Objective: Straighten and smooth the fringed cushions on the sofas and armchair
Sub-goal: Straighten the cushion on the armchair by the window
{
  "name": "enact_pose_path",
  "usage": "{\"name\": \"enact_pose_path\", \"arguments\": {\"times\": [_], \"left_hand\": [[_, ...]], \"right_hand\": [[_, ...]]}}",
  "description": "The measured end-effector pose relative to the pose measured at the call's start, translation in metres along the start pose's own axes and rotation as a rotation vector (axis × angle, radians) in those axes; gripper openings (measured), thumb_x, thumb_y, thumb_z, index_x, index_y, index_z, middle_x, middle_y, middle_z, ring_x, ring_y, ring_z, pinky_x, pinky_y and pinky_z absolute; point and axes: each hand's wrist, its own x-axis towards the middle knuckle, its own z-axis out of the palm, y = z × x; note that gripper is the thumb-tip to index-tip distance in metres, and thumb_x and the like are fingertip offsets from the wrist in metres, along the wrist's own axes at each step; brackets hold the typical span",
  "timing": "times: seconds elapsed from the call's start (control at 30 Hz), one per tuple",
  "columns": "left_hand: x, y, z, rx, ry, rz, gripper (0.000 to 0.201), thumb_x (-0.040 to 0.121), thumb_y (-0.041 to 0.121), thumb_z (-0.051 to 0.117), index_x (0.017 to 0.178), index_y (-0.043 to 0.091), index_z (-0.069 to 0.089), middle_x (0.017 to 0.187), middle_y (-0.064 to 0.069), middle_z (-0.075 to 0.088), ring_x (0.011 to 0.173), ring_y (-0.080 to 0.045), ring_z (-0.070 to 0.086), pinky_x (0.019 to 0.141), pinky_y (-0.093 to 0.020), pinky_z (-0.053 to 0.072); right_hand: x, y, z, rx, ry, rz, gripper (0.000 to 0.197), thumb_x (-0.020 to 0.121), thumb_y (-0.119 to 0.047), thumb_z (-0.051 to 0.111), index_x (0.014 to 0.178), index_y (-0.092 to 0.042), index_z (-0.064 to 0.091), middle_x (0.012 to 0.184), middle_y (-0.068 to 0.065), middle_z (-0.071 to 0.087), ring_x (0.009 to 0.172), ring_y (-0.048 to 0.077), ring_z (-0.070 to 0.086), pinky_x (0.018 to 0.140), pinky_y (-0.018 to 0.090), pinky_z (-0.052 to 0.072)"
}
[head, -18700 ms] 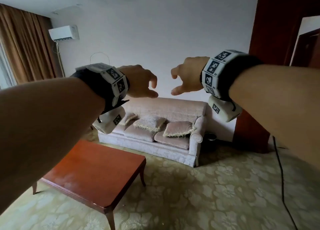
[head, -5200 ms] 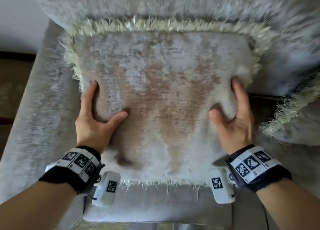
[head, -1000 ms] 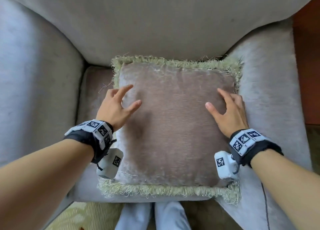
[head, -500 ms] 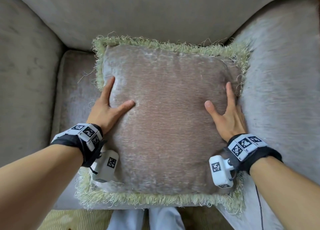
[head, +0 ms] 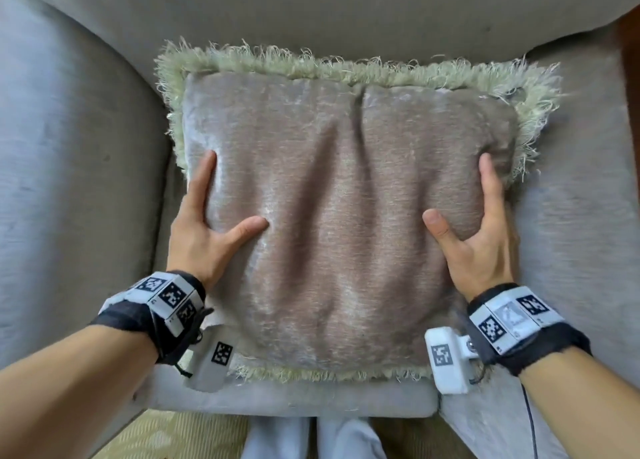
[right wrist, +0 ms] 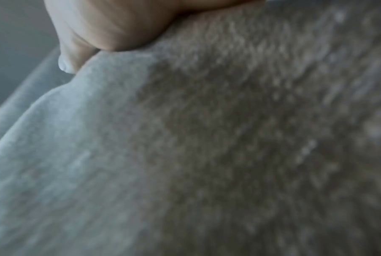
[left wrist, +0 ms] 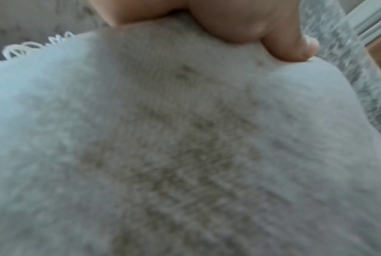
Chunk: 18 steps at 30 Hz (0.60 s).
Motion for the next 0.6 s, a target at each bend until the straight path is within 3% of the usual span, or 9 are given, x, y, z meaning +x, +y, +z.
{"name": "enact_pose_path", "arguments": {"times": [0.07,0.23,0.37,0.43,0.5,0.6], "left_hand": [[0.008,0.014,-0.016,-0.026,0.062,0.056,0.11,0.057,0.056,0.086,0.151,0.05,0.029,0.148,0.037,0.036,0.135,0.017,0.035,0.113,-0.014,0.03],[0.043,0.053,-0.036,-0.104,0.201,0.242,0.111,0.062,0.037,0.085,0.156,0.029,0.026,0.158,0.018,0.03,0.144,0.009,0.028,0.116,-0.012,0.022],[0.074,0.071,-0.04,-0.114,0.268,0.348,0.113,0.065,0.022,0.088,0.158,0.015,0.023,0.163,0.001,0.028,0.15,-0.006,0.026,0.123,-0.028,0.02],[0.091,0.073,-0.037,-0.112,0.28,0.377,0.115,0.064,0.024,0.088,0.158,0.014,0.021,0.162,0.001,0.029,0.15,-0.007,0.026,0.123,-0.027,0.019],[0.105,0.069,-0.031,-0.109,0.27,0.376,0.117,0.064,0.029,0.089,0.158,0.015,0.021,0.158,0.01,0.029,0.149,-0.003,0.026,0.122,-0.024,0.019],[0.118,0.056,-0.02,-0.107,0.249,0.324,0.12,0.061,0.037,0.088,0.158,0.021,0.021,0.148,0.023,0.032,0.145,0.007,0.025,0.121,-0.022,0.018]], "right_hand": [[0.01,-0.021,0.001,0.025,0.054,-0.078,0.101,0.073,-0.08,0.058,0.156,-0.038,0.019,0.145,-0.015,0.031,0.135,-0.004,0.03,0.113,0.023,0.025],[0.054,-0.065,0.001,0.074,0.184,-0.258,0.1,0.081,-0.071,0.058,0.158,-0.019,0.019,0.146,-0.031,0.019,0.137,-0.014,0.021,0.113,0.017,0.019],[0.09,-0.085,0.001,0.122,0.282,-0.386,0.1,0.085,-0.063,0.058,0.156,-0.005,0.017,0.148,-0.023,0.021,0.139,-0.009,0.022,0.114,0.02,0.02],[0.104,-0.085,0.006,0.138,0.313,-0.42,0.099,0.086,-0.062,0.058,0.155,-0.004,0.016,0.152,-0.016,0.021,0.143,0.0,0.023,0.116,0.025,0.02],[0.114,-0.077,0.015,0.125,0.311,-0.404,0.098,0.086,-0.062,0.059,0.155,-0.008,0.015,0.153,-0.017,0.02,0.145,0.004,0.022,0.117,0.028,0.02],[0.121,-0.059,0.031,0.085,0.292,-0.304,0.103,0.083,-0.064,0.061,0.156,-0.008,0.017,0.146,-0.019,0.024,0.138,-0.001,0.026,0.115,0.02,0.02]]}}
